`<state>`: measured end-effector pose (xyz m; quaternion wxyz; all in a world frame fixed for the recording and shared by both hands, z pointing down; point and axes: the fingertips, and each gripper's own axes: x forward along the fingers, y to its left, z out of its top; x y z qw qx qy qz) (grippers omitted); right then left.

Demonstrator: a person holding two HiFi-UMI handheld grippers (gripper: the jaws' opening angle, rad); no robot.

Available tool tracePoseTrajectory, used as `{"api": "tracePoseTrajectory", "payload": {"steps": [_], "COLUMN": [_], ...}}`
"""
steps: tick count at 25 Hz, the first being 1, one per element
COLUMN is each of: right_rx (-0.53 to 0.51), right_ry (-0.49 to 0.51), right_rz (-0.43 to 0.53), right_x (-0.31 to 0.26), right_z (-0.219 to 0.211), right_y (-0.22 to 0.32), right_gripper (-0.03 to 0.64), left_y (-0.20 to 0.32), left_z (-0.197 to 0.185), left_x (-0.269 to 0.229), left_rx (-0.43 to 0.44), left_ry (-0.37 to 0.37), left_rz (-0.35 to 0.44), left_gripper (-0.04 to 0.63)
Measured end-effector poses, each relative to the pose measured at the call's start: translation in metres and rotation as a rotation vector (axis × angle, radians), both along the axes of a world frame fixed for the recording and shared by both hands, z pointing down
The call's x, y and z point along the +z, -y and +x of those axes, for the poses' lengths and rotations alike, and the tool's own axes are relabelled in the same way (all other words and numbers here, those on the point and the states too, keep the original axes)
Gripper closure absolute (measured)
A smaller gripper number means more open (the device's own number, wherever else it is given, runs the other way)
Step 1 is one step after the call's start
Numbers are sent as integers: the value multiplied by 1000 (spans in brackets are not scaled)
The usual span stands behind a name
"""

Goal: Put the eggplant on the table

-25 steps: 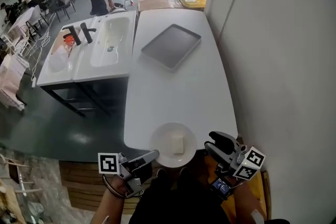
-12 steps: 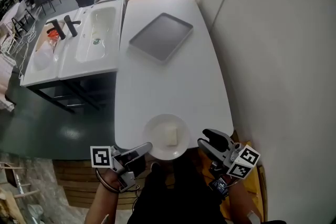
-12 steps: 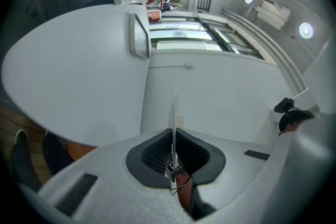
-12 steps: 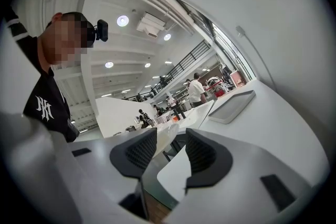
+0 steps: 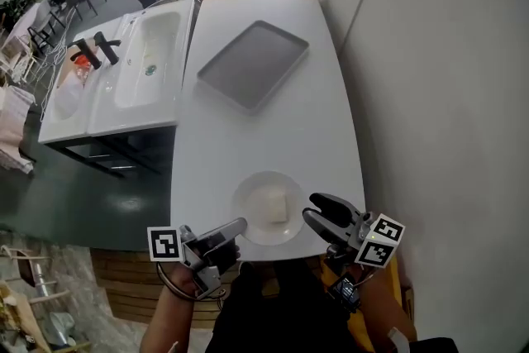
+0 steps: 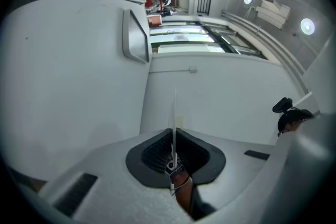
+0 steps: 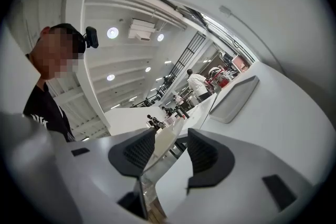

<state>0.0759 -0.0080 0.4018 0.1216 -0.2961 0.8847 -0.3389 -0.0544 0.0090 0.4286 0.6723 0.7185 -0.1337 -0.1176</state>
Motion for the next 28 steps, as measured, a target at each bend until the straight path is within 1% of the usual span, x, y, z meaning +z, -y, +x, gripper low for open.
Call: {"api": "tracePoseTrajectory", "payload": {"steps": [4, 7, 12, 15, 18, 21, 23, 28], "right_rx": [-6, -1, -19, -31, -37, -47, -52, -44], "right_ry": [37, 50, 38, 37, 52, 73, 83, 54], "right_rz": [-59, -124, -220, -280, -336, -407, -456, -547], "right_x": [16, 35, 69, 94, 115, 137, 150, 178], "right_z": [21, 36, 45, 47, 50, 48, 46, 43], "right_y": [39, 58, 91, 108, 123, 130, 131, 136], "right_gripper": [451, 452, 535, 555, 567, 582, 586, 594], "left_y": [33, 49, 79, 94, 107, 111, 111, 116], "left_z": [27, 45, 61, 65, 68, 65, 64, 59], "left_x": [11, 23, 42, 63, 84, 108, 119, 153], "left_rx": [-13, -16, -14, -24, -25, -32, -28, 24], "left_ry": [-6, -8, 47, 90, 141, 182, 208, 394], "left_rz": [-15, -30, -40, -56, -54, -90, -94, -37], "left_gripper": [578, 578, 577, 577, 577, 578, 578, 577]}}
